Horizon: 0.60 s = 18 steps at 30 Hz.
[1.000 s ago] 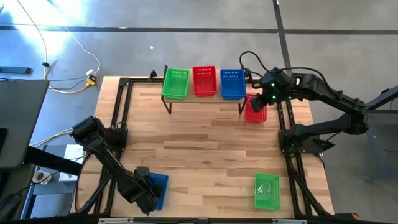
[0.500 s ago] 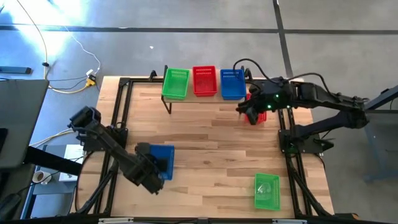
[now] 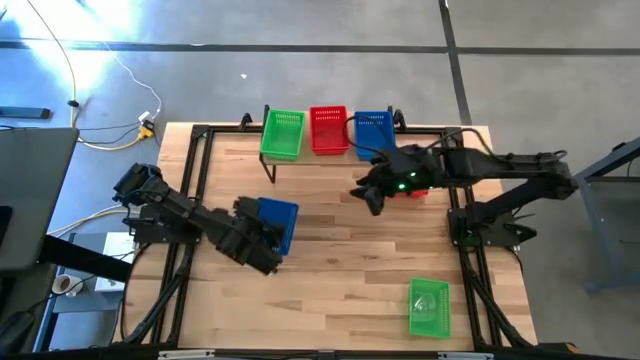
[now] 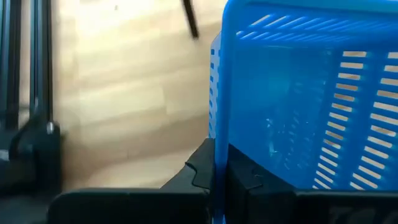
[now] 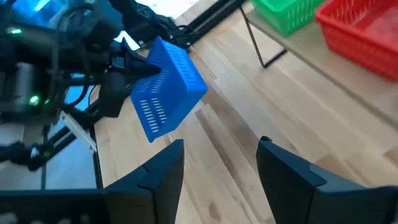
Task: Stack baskets on shelf by color
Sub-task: Stack the blue bin on top of the stacked blue bins on the shelf
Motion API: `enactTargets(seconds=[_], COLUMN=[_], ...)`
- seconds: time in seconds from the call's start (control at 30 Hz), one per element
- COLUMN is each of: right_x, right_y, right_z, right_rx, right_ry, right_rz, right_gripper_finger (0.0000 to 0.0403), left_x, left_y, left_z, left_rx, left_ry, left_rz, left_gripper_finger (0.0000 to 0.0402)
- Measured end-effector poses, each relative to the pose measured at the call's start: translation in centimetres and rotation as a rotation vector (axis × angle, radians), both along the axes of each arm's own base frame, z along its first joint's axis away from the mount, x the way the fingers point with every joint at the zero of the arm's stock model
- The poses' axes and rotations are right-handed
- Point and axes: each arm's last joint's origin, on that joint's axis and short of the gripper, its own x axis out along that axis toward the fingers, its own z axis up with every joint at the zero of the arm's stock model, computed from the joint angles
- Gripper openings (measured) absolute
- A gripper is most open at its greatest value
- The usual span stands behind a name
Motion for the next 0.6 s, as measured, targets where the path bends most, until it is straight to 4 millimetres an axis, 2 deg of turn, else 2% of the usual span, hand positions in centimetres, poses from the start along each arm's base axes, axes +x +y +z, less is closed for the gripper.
enactTargets(seconds=[0.2, 0.37, 0.6], right_x=[2.9, 4.7, 6.7], right_y=[0.2, 1.1, 2.2], right_z=[-2.1, -4.2, -5.7], right_rx=[0.079, 0.123, 0.109], right_ry=[0.028, 0.090, 0.071], right_rz=[-0.106, -0.128, -0.151], right_gripper_finger=[0.0188, 0.0188, 0.0188], left_x=[1.0, 1.6, 2.1], left_y=[1.8, 3.3, 4.7], left_z=[1.5, 2.5, 2.7], left_rx=[0.097, 0.150, 0.190], left_ry=[-0.006, 0.023, 0.070], left_rz=[-0.072, -0.118, -0.173], left_gripper_finger=[0.0000, 0.0000, 0.0000])
